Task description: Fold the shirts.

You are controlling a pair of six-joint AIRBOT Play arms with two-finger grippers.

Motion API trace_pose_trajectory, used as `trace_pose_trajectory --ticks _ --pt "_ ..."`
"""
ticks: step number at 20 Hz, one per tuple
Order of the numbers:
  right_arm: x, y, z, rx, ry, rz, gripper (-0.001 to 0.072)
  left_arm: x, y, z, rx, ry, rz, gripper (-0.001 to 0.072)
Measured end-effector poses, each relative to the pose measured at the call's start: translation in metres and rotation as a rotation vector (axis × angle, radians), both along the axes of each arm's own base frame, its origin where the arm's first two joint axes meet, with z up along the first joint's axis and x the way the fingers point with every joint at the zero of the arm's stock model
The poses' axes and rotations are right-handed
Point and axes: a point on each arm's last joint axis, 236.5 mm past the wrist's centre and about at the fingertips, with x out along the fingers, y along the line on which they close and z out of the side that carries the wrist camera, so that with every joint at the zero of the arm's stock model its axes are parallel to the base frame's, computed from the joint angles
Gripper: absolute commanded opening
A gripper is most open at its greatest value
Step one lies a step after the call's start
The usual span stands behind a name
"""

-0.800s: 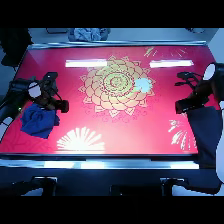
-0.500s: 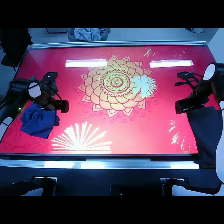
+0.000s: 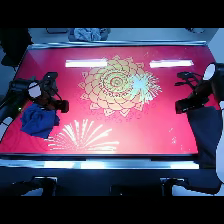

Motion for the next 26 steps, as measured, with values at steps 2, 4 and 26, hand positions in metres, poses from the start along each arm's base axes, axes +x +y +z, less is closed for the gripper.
trace_pose_trajectory --ticks 2,4,26 --pt "0.004 -0.001 0.0 -0.002 -0.015 0.0 0.0614 0.005 -0.002 0.001 -0.005 -0.024 -0.002 0.0681" --pt "0.006 -0.001 0.0 -0.004 -0.026 0.001 0.0614 0.016 -0.006 0.004 -0.02 -0.068 -0.005 0.068" --pt "0.079 0.045 0.017 0.187 -0.344 0.026 0.0614 0.179 0.254 -0.041 -0.306 -0.249 0.826 0.072"
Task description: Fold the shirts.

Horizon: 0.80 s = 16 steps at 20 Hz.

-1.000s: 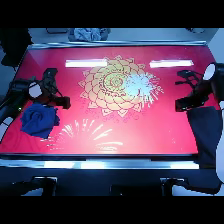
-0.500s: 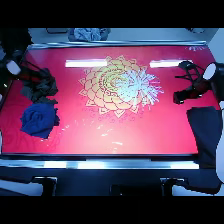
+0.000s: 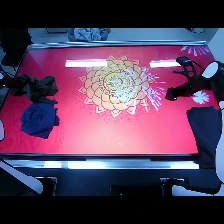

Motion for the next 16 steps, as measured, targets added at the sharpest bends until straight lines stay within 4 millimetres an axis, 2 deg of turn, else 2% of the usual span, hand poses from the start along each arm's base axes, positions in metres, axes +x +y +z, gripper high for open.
trace_pose_trajectory --ticks 3,4,6,7,9,10,11,13,14,15,16 --pt "-0.002 0.003 0.0 0.013 0.009 0.004 0.0614 0.015 0.0 -0.03 -0.034 -0.022 -0.003 0.072" --pt "-0.004 0.004 -0.001 0.018 0.016 0.005 0.0614 0.017 0.0 -0.039 -0.041 -0.022 -0.004 0.0685" --pt "-0.007 0.008 -0.001 0.032 0.03 0.01 0.0614 0.022 -0.003 -0.053 -0.06 -0.028 -0.007 0.003" --pt "-0.008 0.01 -0.001 0.04 0.035 0.011 0.0614 0.023 -0.004 -0.057 -0.069 -0.029 -0.011 0.0037" --pt "-0.01 0.013 0.0 0.053 0.039 0.015 0.0613 0.033 -0.01 -0.046 -0.087 -0.076 -0.032 0.0035" --pt "-0.01 0.013 0.002 0.052 0.032 0.02 0.0612 0.042 -0.016 -0.028 -0.087 -0.129 -0.056 0.0035" --pt "-0.009 0.013 0.007 0.047 0.019 0.03 0.0612 0.055 -0.023 0.003 -0.078 -0.214 -0.084 0.0035" --pt "-0.008 0.008 0.027 0.012 -0.036 0.044 0.0612 0.072 -0.045 0.092 -0.041 -0.417 -0.169 0.0035" --pt "-0.007 0.004 0.041 -0.013 -0.075 0.047 0.0612 0.071 -0.064 0.141 -0.018 -0.509 -0.227 0.0035" --pt "-0.007 -0.001 0.061 -0.047 -0.125 0.047 0.0612 0.065 -0.088 0.191 0.0 -0.598 -0.287 0.0035" --pt "-0.009 -0.006 0.08 -0.079 -0.173 0.045 0.0612 0.05 -0.118 0.248 0.021 -0.695 -0.358 0.0035"
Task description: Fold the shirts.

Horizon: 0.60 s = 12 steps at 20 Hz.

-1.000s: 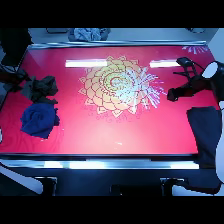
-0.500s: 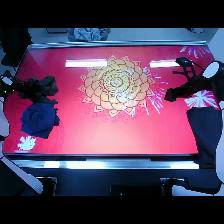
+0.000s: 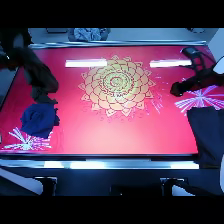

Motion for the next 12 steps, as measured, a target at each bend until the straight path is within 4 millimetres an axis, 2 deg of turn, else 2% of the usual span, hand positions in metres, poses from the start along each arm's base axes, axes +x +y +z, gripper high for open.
trace_pose_trajectory --ticks 1,2,5,7,9,11,12 --pt "-0.004 -0.004 0.021 -0.029 -0.052 -0.004 0.0611 -0.022 -0.034 0.051 0.023 -0.088 -0.067 0.0035" --pt "-0.011 -0.009 0.044 -0.06 -0.105 -0.011 0.0611 -0.046 -0.066 0.09 0.046 -0.151 -0.13 0.0035" --pt "-0.043 -0.018 0.111 -0.137 -0.261 -0.035 0.0611 -0.139 -0.164 0.181 0.08 -0.322 -0.326 0.0034" --pt "-0.07 -0.023 0.147 -0.183 -0.347 -0.054 0.0611 -0.201 -0.217 0.216 0.07 -0.399 -0.446 0.0035" --pt "-0.098 -0.027 0.174 -0.221 -0.412 -0.074 0.0611 -0.246 -0.251 0.24 0.039 -0.46 -0.525 0.0034" --pt "-0.124 -0.03 0.192 -0.249 -0.451 -0.093 0.0611 -0.28 -0.28 0.259 -0.013 -0.518 -0.6 0.0034" --pt "-0.133 -0.03 0.196 -0.256 -0.459 -0.098 0.0611 -0.287 -0.291 0.257 -0.022 -0.512 -0.626 0.0034"
